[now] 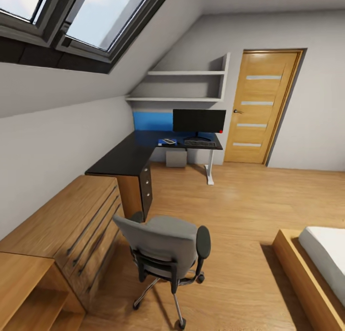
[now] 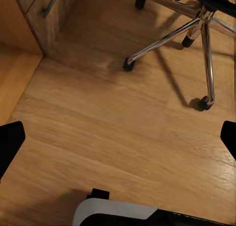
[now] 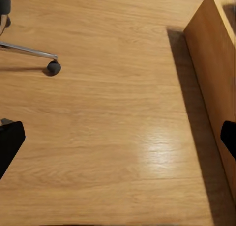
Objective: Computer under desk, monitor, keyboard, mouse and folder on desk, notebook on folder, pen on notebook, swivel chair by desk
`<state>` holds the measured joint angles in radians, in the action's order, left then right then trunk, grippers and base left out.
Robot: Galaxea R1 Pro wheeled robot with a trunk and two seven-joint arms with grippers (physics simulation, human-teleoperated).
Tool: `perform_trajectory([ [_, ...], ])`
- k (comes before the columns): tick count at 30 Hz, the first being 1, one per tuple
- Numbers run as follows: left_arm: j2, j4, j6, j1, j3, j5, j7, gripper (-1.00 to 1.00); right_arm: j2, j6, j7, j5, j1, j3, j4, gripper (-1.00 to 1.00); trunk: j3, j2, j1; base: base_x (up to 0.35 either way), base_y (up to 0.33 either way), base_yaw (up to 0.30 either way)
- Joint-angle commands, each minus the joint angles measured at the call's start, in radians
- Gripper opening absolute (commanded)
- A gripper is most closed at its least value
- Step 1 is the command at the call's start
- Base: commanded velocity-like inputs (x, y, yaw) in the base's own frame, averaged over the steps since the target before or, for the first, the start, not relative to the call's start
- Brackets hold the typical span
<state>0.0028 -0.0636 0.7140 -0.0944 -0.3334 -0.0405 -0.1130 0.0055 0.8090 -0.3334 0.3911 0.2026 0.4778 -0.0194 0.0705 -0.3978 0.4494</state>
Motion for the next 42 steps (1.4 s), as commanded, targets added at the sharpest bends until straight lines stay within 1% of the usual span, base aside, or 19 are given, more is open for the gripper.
perform_trajectory([
  [1,0.000,0.001,0.002,-0.001,-0.009,-0.004,-0.007,1.00,0.001,0.002,-0.006,0.003,0.001,0.009,-0.002,1.00,0.002,-0.002,0.001,0.000,0.205,-0.268],
  [10,0.000,0.001,0.002,-0.001,-0.009,-0.004,-0.007,1.00,0.001,0.002,-0.006,0.003,0.001,0.009,-0.002,1.00,0.001,-0.002,0.001,0.000,0.268,-0.268],
  [18,0.000,0.001,0.002,-0.001,-0.009,-0.004,-0.007,1.00,0.002,0.002,-0.006,0.000,0.001,0.009,-0.002,1.00,0.000,-0.002,0.001,0.000,0.079,-0.268],
  [23,-0.001,0.001,0.002,-0.001,-0.009,-0.004,-0.007,1.00,0.002,0.002,-0.006,0.000,0.001,0.009,-0.002,1.00,0.000,-0.002,0.001,0.000,0.174,-0.214],
  [30,0.000,0.001,0.002,-0.001,-0.009,-0.004,-0.007,1.00,0.003,0.002,-0.006,-0.001,0.001,0.011,-0.002,1.00,0.000,-0.002,0.001,0.000,0.082,-0.052],
  [36,0.000,0.001,0.002,-0.001,-0.009,-0.004,-0.007,1.00,0.002,0.002,-0.006,-0.002,0.001,0.010,-0.002,1.00,0.000,-0.002,0.001,0.000,0.215,-0.006],
  [42,-0.001,0.001,0.002,-0.001,-0.009,-0.004,-0.007,1.00,0.002,0.002,-0.006,-0.003,0.001,0.011,-0.002,1.00,0.000,-0.002,0.001,0.000,0.087,-0.001],
])
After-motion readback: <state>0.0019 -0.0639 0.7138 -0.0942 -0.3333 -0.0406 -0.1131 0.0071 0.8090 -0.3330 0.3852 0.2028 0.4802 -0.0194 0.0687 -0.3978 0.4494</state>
